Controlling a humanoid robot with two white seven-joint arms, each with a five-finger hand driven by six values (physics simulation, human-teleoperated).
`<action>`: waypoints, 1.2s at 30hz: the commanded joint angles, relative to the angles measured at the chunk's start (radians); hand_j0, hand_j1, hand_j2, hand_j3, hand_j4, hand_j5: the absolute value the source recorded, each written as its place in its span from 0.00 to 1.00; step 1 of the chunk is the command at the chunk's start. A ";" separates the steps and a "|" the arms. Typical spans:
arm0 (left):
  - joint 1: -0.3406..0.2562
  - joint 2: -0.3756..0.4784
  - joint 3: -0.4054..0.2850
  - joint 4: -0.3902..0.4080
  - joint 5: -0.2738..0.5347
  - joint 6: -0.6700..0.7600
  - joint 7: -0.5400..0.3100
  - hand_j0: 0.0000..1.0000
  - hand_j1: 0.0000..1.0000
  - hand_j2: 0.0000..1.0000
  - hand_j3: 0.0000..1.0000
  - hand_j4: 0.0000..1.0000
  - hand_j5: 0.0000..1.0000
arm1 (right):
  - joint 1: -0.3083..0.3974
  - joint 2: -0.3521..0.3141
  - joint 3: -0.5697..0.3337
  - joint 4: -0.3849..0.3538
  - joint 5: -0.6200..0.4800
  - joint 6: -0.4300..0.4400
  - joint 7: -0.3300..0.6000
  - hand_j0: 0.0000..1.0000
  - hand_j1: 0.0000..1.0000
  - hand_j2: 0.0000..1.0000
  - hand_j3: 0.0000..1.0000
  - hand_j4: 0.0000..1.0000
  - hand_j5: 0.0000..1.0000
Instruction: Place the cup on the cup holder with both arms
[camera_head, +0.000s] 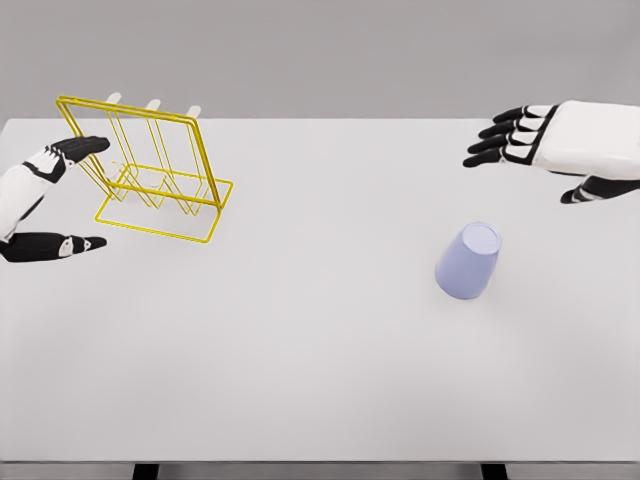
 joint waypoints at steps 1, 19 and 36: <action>0.002 0.001 0.001 0.000 0.006 0.001 0.000 1.00 1.00 1.00 1.00 1.00 1.00 | 0.000 -0.002 0.002 0.000 -0.002 0.003 0.000 1.00 1.00 1.00 1.00 1.00 1.00; 0.014 0.000 0.001 0.010 0.011 0.001 -0.002 1.00 1.00 1.00 1.00 1.00 1.00 | -0.060 0.044 0.235 0.052 0.021 0.003 0.000 1.00 1.00 1.00 1.00 1.00 1.00; 0.014 0.000 0.001 0.010 0.011 0.001 -0.002 1.00 1.00 1.00 1.00 1.00 1.00 | -0.063 0.132 0.318 0.195 0.089 0.003 0.000 1.00 1.00 1.00 1.00 1.00 1.00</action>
